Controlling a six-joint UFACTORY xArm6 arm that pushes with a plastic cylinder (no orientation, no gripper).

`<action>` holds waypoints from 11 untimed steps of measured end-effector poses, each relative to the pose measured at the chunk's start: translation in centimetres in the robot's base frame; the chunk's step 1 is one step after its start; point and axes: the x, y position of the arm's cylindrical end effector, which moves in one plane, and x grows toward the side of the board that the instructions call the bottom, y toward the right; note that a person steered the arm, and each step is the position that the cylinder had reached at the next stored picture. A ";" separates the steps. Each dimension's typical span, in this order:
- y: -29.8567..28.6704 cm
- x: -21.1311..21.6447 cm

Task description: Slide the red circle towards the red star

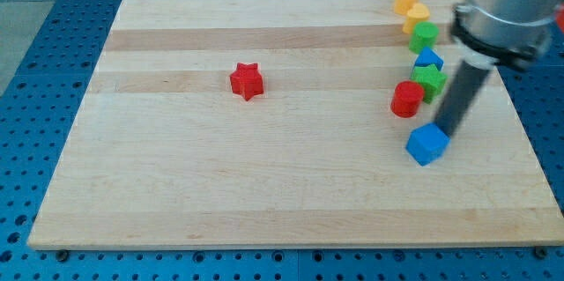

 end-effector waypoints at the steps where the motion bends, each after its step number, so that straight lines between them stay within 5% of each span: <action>1: -1.1 -1.4; 3: 2.5 1.2; 5: 1.7 -5.0; 6: -3.6 -8.3; 9: 2.7 -3.4; 11: -5.6 -2.9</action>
